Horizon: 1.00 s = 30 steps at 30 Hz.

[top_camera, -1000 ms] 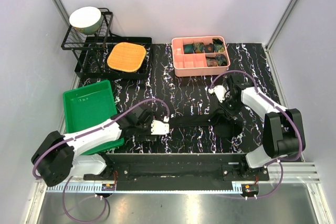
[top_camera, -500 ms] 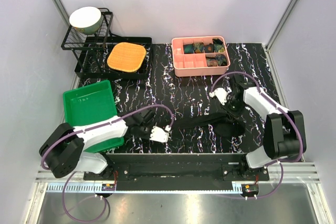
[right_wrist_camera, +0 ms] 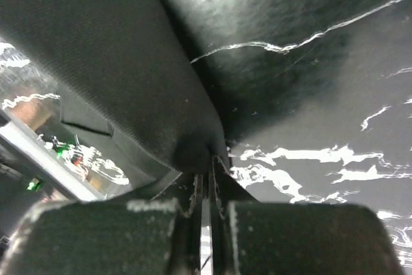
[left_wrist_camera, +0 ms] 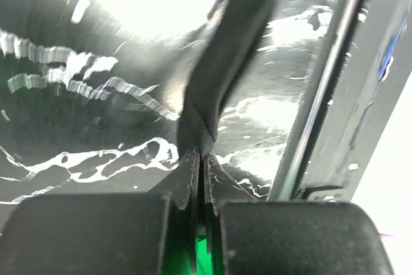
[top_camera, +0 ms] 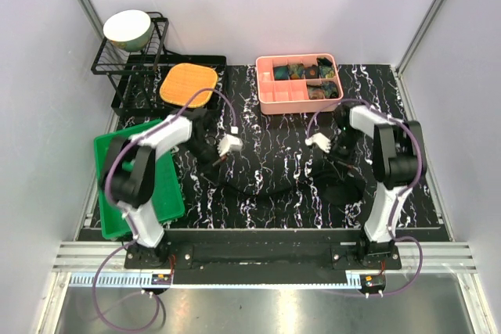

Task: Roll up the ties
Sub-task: Flatten out the tie at the center of the board.

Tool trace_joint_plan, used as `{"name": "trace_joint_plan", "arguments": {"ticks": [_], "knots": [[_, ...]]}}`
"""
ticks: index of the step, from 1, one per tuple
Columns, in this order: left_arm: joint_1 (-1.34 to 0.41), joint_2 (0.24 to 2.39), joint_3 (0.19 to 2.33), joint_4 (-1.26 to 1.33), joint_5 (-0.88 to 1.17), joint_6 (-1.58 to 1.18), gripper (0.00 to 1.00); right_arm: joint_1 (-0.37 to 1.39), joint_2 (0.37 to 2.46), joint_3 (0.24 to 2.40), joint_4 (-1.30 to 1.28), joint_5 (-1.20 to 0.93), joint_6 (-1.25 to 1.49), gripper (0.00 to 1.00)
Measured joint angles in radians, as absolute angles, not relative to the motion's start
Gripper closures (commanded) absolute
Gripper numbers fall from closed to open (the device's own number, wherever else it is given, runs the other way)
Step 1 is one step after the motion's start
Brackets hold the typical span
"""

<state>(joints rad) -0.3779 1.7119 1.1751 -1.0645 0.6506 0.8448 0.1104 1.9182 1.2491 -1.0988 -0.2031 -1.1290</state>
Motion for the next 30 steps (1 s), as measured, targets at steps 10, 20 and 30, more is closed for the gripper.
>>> {"name": "trace_joint_plan", "arguments": {"ticks": [10, 20, 30], "knots": [[-0.198, 1.975, 1.294, -1.105, 0.667, 0.705, 0.94, 0.106, 2.079, 1.470, -1.241, -0.245, -1.122, 0.01], [-0.155, 1.985, 1.294, -1.075, 0.619, 0.609, 0.48, -0.057, 2.017, 1.510, -1.232, -0.279, -1.100, 0.01], [-0.179, 1.757, 1.292, -0.969, 0.477, 0.623, 0.34, -0.289, 1.827, 1.505, -1.216, -0.287, -0.909, 0.06]]}}
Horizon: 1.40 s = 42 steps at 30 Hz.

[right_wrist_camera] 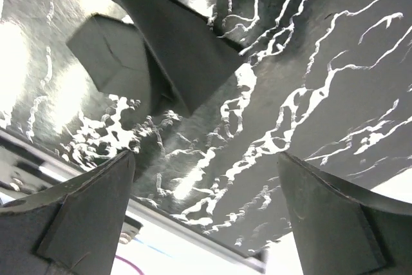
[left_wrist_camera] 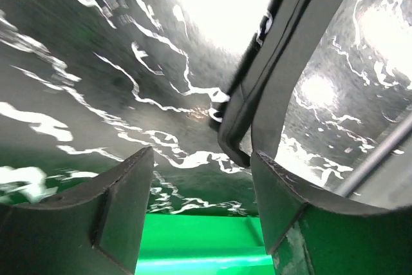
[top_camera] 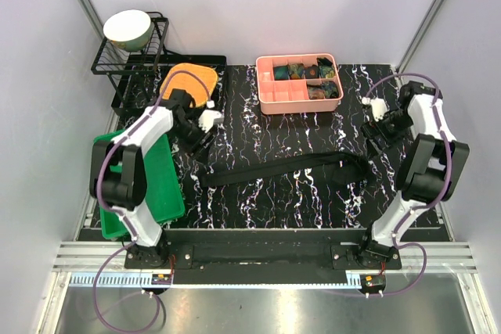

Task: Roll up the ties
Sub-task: Flatten out the tie at the center of the board.

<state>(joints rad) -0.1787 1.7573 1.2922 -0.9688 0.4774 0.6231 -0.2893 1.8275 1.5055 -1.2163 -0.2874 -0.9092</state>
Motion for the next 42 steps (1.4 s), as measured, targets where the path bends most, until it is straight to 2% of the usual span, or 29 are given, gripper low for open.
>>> {"name": "trace_joint_plan", "arguments": {"ticks": [3, 6, 10, 12, 14, 15, 17, 18, 19, 24, 28, 33, 36, 37, 38, 41, 42], "knots": [[-0.250, 1.658, 1.258, -0.908, 0.418, 0.632, 0.33, -0.278, 1.758, 1.411, -1.161, -0.285, -0.842, 0.07], [-0.362, 1.587, 1.193, -0.859, 0.367, 0.635, 0.33, -0.273, 1.740, 1.324, -1.122, -0.302, -0.767, 0.03], [-0.488, 1.568, 1.087, -0.802, 0.307, 0.629, 0.33, -0.273, 1.740, 1.202, -1.023, -0.307, -0.652, 0.04], [-0.499, 1.572, 1.055, -0.788, 0.279, 0.624, 0.36, -0.273, 1.742, 1.163, -0.966, -0.299, -0.615, 0.15], [-0.504, 1.580, 1.041, -0.776, 0.250, 0.614, 0.39, -0.273, 1.750, 1.147, -0.918, -0.294, -0.596, 0.32], [-0.506, 1.587, 1.039, -0.767, 0.237, 0.610, 0.41, -0.273, 1.758, 1.140, -0.889, -0.286, -0.591, 0.53], [-0.507, 1.602, 1.037, -0.739, 0.215, 0.603, 0.43, -0.273, 1.785, 1.139, -0.842, -0.270, -0.590, 0.70], [-0.508, 1.609, 1.034, -0.725, 0.204, 0.601, 0.47, -0.273, 1.802, 1.140, -0.823, -0.262, -0.586, 0.89], [-0.509, 1.617, 1.027, -0.707, 0.192, 0.601, 0.48, -0.273, 1.818, 1.148, -0.817, -0.245, -0.582, 1.00], [-0.506, 1.674, 1.006, -0.669, 0.141, 0.600, 0.60, -0.273, 1.826, 1.195, -0.838, -0.219, -0.653, 1.00], [-0.495, 1.682, 0.998, -0.659, 0.134, 0.609, 0.70, -0.273, 1.794, 1.236, -0.978, -0.190, -0.825, 1.00], [-0.491, 1.681, 0.994, -0.660, 0.140, 0.648, 0.77, -0.265, 1.752, 1.274, -1.215, -0.104, -1.074, 1.00], [-0.491, 1.682, 0.994, -0.661, 0.145, 0.671, 0.79, -0.251, 1.798, 1.275, -1.277, -0.024, -1.190, 0.95], [-0.491, 1.684, 0.996, -0.662, 0.146, 0.677, 0.79, -0.242, 1.828, 1.275, -1.291, 0.005, -1.219, 0.91], [-0.491, 1.686, 0.999, -0.665, 0.147, 0.682, 0.79, -0.232, 1.865, 1.279, -1.300, 0.030, -1.243, 0.77], [-0.490, 1.705, 1.021, -0.679, 0.147, 0.686, 0.78, -0.196, 1.999, 1.349, -1.332, 0.097, -1.288, 0.46], [-0.489, 1.711, 1.028, -0.684, 0.147, 0.686, 0.78, -0.187, 2.040, 1.393, -1.334, 0.114, -1.293, 0.44]]}}
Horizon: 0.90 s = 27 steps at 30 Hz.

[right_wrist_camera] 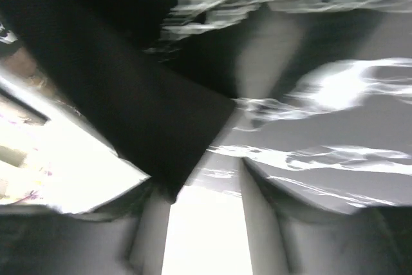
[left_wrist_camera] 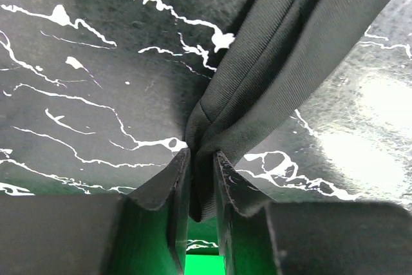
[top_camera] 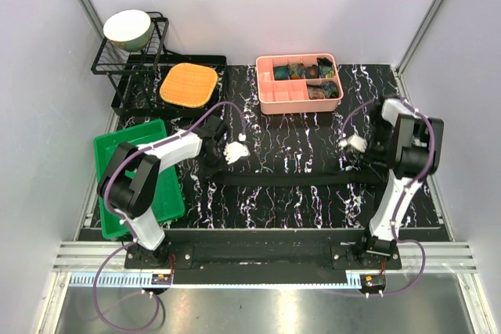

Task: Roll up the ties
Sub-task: Flatten out the tie at the center of the board.

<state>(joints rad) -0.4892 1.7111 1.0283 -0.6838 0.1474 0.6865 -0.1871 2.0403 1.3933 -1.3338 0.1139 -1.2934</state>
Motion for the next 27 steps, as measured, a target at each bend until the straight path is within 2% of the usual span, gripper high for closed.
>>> {"name": "trace_joint_plan", "arguments": {"ticks": [1, 2, 8, 12, 16, 18, 23, 27], "knots": [[-0.487, 1.717, 1.034, -0.688, 0.147, 0.687, 0.78, -0.181, 2.077, 1.445, -1.334, 0.127, -1.293, 0.32], [-0.484, 1.720, 1.040, -0.692, 0.147, 0.687, 0.77, -0.177, 2.107, 1.502, -1.333, 0.138, -1.293, 0.28], [-0.463, 1.743, 1.068, -0.706, 0.149, 0.687, 0.73, -0.224, 2.086, 1.712, -1.253, 0.172, -1.291, 0.25], [-0.455, 1.744, 1.069, -0.704, 0.153, 0.687, 0.68, -0.307, 2.003, 1.699, -1.229, 0.165, -1.285, 0.31], [-0.450, 1.744, 1.071, -0.705, 0.153, 0.687, 0.62, -0.373, 1.916, 1.691, -1.232, 0.123, -1.230, 0.45], [-0.445, 1.744, 1.071, -0.706, 0.155, 0.686, 0.59, -0.384, 1.887, 1.687, -1.243, 0.079, -1.195, 0.47], [-0.430, 1.744, 1.075, -0.717, 0.166, 0.684, 0.55, -0.377, 1.849, 1.628, -1.282, -0.096, -1.061, 0.72], [-0.426, 1.744, 1.081, -0.727, 0.173, 0.683, 0.51, -0.372, 1.921, 1.615, -1.256, -0.164, -0.956, 0.78]]}}
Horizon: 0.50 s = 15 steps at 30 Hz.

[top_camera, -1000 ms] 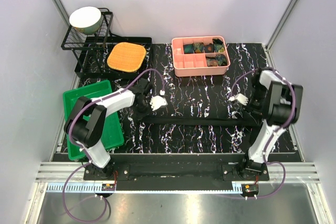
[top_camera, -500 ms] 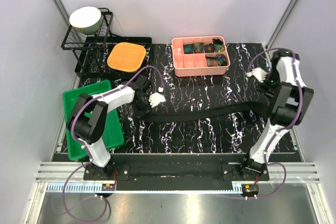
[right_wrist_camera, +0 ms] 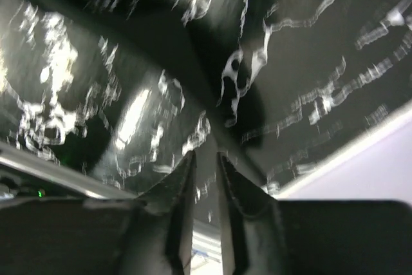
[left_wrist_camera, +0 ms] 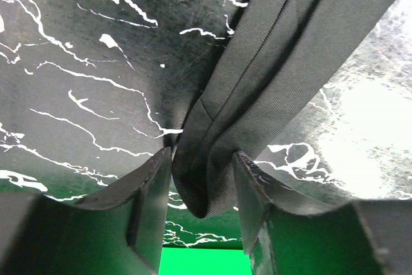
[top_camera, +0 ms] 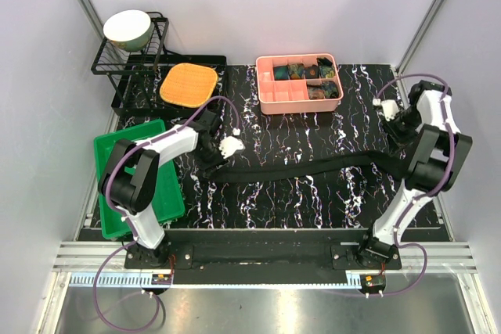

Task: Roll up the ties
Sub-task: Flatten out the tie at the center of the board.

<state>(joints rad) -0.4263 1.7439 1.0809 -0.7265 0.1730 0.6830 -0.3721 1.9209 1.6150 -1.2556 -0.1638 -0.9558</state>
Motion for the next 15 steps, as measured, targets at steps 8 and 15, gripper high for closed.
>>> {"name": "trace_joint_plan", "arguments": {"ticks": [8, 15], "knots": [[-0.407, 1.744, 1.105, -0.743, 0.200, 0.670, 0.46, -0.372, 2.155, 1.615, -1.098, -0.109, -0.859, 0.79], [-0.380, 1.710, 1.120, -0.739, 0.229, 0.649, 0.42, -0.373, 2.223, 1.774, -1.031, -0.043, -0.846, 0.54]]}}
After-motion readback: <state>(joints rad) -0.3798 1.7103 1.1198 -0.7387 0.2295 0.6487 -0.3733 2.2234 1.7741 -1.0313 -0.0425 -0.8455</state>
